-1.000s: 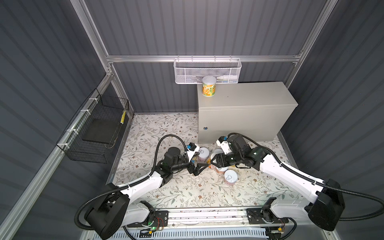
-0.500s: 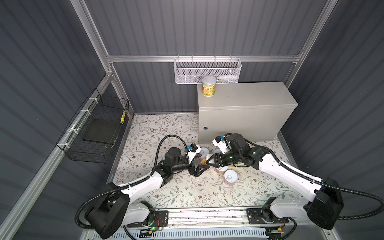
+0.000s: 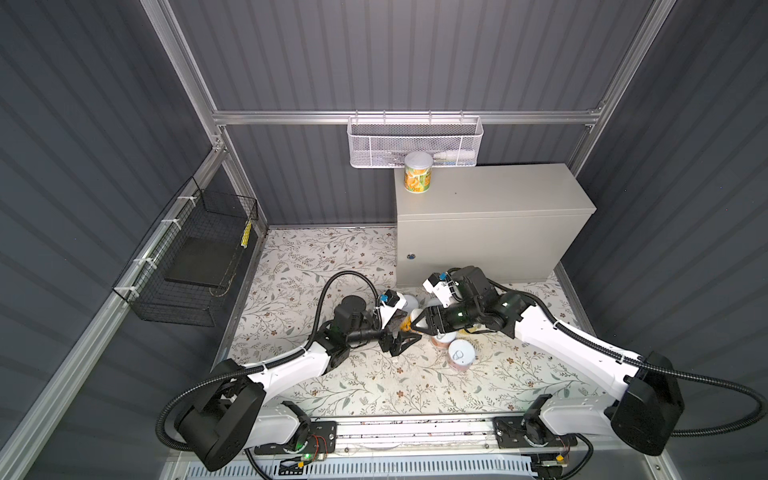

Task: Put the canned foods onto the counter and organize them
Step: 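Carry the yellow can toward the left gripper while the left gripper approaches it, then grasp the yellow can with the left gripper while the right gripper releases and withdraws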

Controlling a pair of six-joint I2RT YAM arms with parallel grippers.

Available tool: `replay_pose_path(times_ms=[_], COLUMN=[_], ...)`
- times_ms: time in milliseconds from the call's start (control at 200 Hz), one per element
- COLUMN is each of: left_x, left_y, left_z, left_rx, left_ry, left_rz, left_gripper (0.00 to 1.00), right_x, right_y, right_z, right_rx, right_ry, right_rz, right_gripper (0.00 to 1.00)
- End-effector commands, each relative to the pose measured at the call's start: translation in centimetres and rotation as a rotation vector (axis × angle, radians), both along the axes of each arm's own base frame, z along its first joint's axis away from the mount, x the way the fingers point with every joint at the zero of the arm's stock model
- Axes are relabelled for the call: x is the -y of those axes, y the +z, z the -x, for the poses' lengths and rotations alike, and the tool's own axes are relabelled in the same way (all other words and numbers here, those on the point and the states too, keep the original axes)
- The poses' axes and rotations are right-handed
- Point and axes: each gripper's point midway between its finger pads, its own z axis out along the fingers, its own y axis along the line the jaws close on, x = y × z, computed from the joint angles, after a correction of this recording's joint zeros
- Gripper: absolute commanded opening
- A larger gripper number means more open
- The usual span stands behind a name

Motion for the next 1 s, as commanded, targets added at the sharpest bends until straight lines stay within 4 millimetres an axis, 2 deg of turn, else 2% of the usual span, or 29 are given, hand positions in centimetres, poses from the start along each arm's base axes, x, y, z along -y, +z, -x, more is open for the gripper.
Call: replay_pose_path(times_ms=[0, 130, 345, 780, 996], left_x=[0.5, 0.8, 1.2, 1.2, 1.1], left_y=[0.9, 0.4, 0.0, -0.2, -0.4], left_z=[-0.6, -0.7, -0.6, -1.1, -1.8], left_rx=[0.031, 0.007, -0.007, -0.023, -0.040], left_ry=[0.006, -0.006, -0.019, 0.007, 0.045], left_rz=[0.008, -0.004, -0.006, -0.018, -0.029], left_gripper=[0.90, 0.85, 0.84, 0.58, 0.45], right_x=[-1.4, -1.5, -1.6, -2.2, -2.0], right_y=[2.7, 2.8, 2.8, 2.9, 2.5], right_z=[-0.6, -0.7, -0.8, -1.4, -1.6], right_rx=[0.045, 0.043, 0.044, 0.045, 0.048], right_ry=[0.029, 0.031, 0.031, 0.027, 0.011], right_rz=[-0.084, -0.084, -0.084, -0.106, -0.090], right_gripper=[0.53, 0.53, 0.53, 0.52, 0.61])
